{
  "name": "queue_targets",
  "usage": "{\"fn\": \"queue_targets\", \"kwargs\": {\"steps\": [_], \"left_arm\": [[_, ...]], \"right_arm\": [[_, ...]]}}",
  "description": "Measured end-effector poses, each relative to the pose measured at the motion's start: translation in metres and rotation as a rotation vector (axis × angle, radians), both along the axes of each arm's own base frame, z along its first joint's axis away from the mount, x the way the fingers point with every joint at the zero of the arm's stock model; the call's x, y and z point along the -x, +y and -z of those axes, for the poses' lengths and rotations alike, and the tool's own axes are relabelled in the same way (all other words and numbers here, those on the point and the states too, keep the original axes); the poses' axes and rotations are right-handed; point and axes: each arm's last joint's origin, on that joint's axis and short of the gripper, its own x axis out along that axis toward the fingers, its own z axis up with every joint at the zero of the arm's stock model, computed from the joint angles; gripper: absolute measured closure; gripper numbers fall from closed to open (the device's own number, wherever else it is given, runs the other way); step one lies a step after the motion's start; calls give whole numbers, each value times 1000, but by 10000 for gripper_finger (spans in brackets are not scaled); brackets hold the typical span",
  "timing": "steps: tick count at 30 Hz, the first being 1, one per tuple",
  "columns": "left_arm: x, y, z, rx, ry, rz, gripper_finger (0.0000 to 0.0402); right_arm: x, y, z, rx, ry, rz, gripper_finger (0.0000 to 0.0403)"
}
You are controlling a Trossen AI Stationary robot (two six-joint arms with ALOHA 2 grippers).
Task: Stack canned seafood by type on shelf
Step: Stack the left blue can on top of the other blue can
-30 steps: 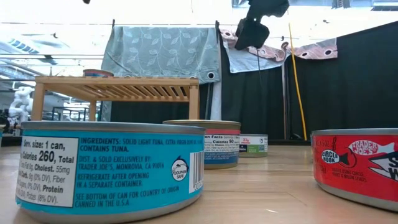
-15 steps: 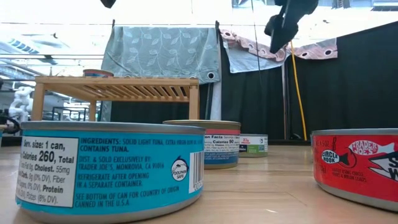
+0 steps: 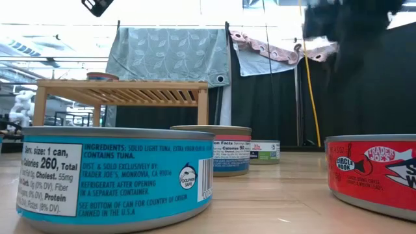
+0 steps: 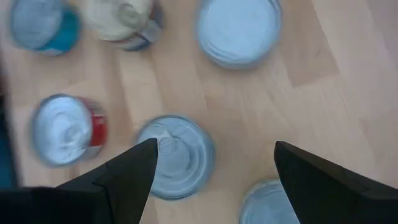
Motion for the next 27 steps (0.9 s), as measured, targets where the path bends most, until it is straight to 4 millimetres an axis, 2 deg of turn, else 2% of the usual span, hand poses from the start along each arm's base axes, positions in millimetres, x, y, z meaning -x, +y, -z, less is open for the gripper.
{"fn": "queue_targets", "kwargs": {"steps": [4, 8, 15, 19, 24, 27], "left_arm": [[-5, -11, 15, 2, 70, -10, 352], [-11, -22, 23, -2, 106, -8, 352], [-23, -44, 42, -30, 181, 22, 352], [-30, -54, 54, -57, 222, 27, 352], [-41, -62, 70, -116, 258, 9, 352], [-49, -66, 79, -124, 268, 5, 352]], "right_arm": [[16, 0, 30, 1, 113, 144, 89], [17, 3, 35, 22, 91, 173, 89], [-17, 18, 16, 22, -326, 39, 89], [-39, 28, 14, 49, -509, -55, 89], [-61, 38, 34, 97, -573, -102, 90], [-70, 45, 51, 57, -565, -98, 90]]}}
